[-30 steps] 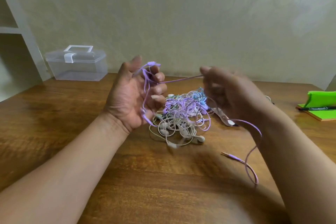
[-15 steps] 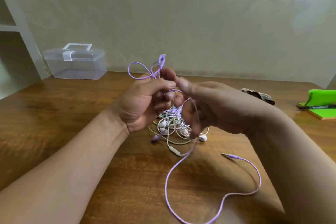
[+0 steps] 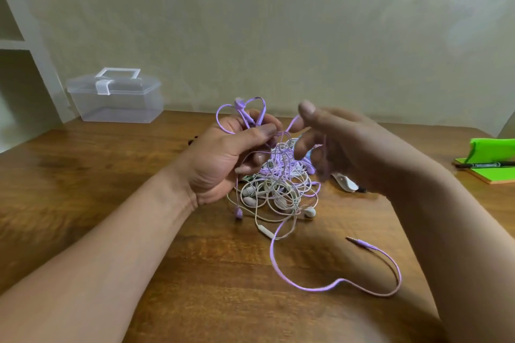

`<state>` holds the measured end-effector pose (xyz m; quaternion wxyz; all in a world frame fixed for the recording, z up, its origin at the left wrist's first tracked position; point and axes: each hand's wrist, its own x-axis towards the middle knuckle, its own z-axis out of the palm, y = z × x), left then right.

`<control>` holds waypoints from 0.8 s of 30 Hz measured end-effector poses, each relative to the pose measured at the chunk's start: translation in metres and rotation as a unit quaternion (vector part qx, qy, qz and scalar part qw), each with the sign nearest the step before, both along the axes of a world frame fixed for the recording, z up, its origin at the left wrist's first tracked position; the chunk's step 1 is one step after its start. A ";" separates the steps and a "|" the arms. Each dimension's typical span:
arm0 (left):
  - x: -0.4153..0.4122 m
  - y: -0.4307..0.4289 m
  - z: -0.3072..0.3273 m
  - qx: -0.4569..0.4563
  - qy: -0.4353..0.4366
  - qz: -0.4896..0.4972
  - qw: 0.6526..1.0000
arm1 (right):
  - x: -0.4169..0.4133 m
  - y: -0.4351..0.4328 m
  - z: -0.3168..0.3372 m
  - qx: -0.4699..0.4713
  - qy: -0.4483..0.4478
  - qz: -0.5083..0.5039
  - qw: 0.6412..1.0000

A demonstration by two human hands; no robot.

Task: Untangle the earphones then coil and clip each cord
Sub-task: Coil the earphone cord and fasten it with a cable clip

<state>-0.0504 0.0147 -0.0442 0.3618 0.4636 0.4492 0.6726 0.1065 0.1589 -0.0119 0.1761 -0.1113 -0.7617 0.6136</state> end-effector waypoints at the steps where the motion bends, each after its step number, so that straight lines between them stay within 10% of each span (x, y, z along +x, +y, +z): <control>1: 0.001 0.000 0.000 -0.002 0.014 0.002 1.000 | -0.002 -0.002 -0.002 0.007 -0.011 -0.003 1.000; 10: -0.011 -0.003 -0.004 -0.058 -0.069 -0.005 0.996 | -0.007 -0.007 0.001 -0.057 0.211 -0.083 0.972; 18: -0.014 0.004 -0.004 0.052 0.116 0.345 0.930 | -0.013 -0.013 -0.005 -0.038 0.161 -0.021 0.986; 24: 0.005 -0.001 -0.002 -0.001 0.218 0.105 0.970 | -0.015 -0.007 -0.008 -0.053 0.176 -0.024 0.983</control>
